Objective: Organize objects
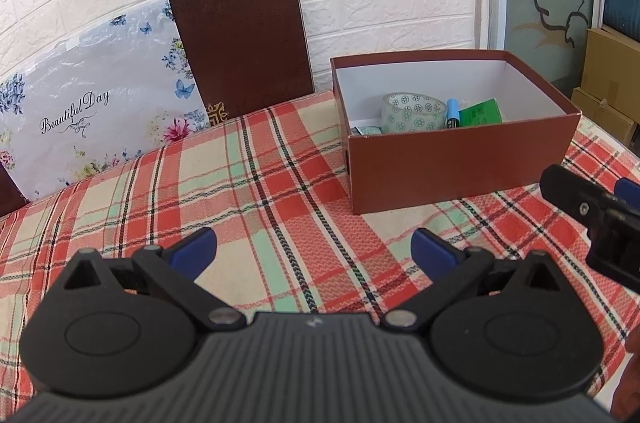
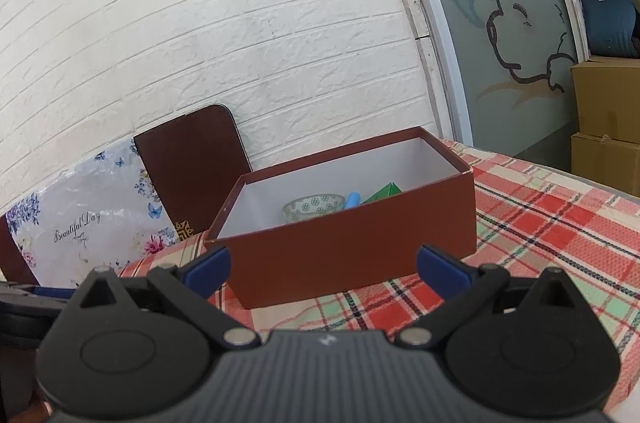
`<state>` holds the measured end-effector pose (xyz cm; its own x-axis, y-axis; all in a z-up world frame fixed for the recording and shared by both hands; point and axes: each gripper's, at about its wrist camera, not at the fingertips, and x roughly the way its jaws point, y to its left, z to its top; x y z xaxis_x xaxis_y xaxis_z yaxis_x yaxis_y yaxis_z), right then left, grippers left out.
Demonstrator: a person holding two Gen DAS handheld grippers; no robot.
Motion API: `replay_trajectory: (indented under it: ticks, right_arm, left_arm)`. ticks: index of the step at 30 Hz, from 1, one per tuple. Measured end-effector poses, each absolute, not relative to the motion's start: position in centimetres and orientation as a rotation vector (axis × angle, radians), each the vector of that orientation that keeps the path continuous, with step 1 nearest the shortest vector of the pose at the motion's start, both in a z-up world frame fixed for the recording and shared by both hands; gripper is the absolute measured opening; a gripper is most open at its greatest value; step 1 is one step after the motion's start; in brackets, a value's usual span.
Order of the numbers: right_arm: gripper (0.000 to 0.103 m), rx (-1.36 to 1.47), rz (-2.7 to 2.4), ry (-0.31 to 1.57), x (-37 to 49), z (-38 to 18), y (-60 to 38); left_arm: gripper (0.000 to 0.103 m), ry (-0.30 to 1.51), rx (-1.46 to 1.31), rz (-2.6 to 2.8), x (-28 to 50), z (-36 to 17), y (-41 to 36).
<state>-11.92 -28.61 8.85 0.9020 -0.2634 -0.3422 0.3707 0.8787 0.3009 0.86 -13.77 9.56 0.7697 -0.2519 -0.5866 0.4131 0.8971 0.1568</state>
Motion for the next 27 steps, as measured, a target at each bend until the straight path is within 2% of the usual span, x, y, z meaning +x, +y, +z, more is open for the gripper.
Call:
replay_trajectory:
  ticks: [11,27]
  right_arm:
    - [0.103,0.349,-0.324,0.337,-11.0,8.5,-28.4]
    - [0.103,0.333,-0.306,0.39,-10.9,9.0,-28.2]
  left_arm:
    - [0.103,0.616,0.287,-0.344,1.6,9.6,-13.4]
    - [0.103,0.553,0.297,-0.32,0.7,10.7,-13.3]
